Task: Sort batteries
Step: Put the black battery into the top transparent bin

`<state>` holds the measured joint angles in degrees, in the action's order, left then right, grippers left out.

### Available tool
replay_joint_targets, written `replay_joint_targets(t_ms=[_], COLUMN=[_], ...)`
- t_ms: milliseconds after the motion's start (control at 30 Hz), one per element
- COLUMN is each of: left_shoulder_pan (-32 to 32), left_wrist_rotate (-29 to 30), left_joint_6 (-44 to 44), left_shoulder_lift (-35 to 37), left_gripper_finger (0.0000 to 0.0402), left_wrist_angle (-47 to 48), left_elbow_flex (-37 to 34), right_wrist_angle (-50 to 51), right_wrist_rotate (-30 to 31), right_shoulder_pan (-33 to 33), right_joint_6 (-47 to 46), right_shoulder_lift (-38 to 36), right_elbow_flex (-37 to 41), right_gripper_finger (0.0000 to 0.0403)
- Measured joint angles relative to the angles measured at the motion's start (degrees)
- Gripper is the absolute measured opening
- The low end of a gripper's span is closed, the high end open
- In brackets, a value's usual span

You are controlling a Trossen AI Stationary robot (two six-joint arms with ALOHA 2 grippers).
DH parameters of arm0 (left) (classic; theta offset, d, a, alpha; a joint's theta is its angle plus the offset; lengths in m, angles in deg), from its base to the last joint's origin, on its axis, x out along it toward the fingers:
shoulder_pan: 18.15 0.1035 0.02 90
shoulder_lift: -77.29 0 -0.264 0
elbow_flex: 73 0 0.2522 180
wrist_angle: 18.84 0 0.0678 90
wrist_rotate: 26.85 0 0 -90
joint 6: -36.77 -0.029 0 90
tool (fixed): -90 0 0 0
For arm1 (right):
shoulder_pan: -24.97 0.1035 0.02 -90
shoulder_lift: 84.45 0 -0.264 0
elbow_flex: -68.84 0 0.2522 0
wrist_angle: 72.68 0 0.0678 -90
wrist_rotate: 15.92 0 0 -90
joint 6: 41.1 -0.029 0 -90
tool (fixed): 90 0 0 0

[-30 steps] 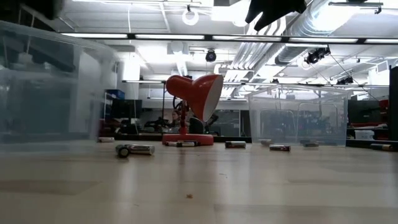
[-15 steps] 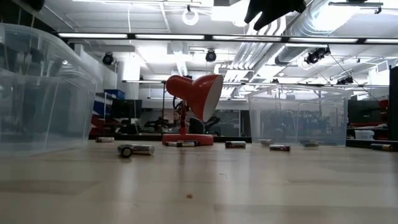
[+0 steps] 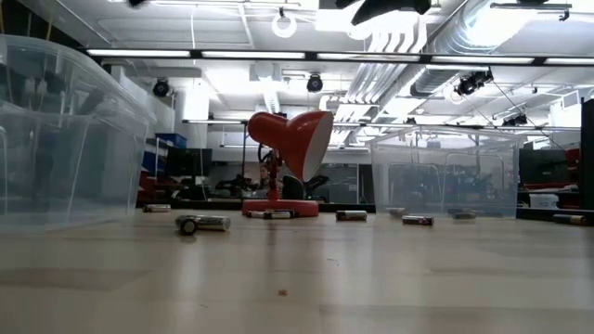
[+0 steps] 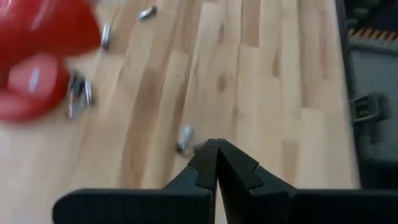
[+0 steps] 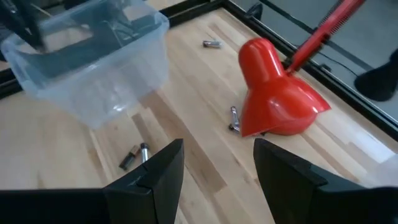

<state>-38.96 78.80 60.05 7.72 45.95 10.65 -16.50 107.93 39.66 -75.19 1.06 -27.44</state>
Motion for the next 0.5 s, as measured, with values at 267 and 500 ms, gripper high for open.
replay_joint_targets(t_ms=[267,500], left_shoulder_pan=[4.97,4.11], left_wrist_rotate=[-8.59,-10.46], left_joint_6=[-20.8,-32.79], left_shoulder_lift=[-17.02,-28.15], left_gripper_finger=[0.0051,0.0141], left_wrist_angle=[-8.41,-7.38], left_elbow_flex=[4.37,4.81], right_wrist_angle=[3.34,5.9], right_wrist_rotate=[-1.84,0.18], right_shoulder_pan=[2.42,4.95], right_joint_6=[-0.31,-0.4], right_shoulder_lift=[-1.67,-2.79], right_elbow_flex=[0.0,0.0], right_gripper_finger=[0.0189,0.0189])
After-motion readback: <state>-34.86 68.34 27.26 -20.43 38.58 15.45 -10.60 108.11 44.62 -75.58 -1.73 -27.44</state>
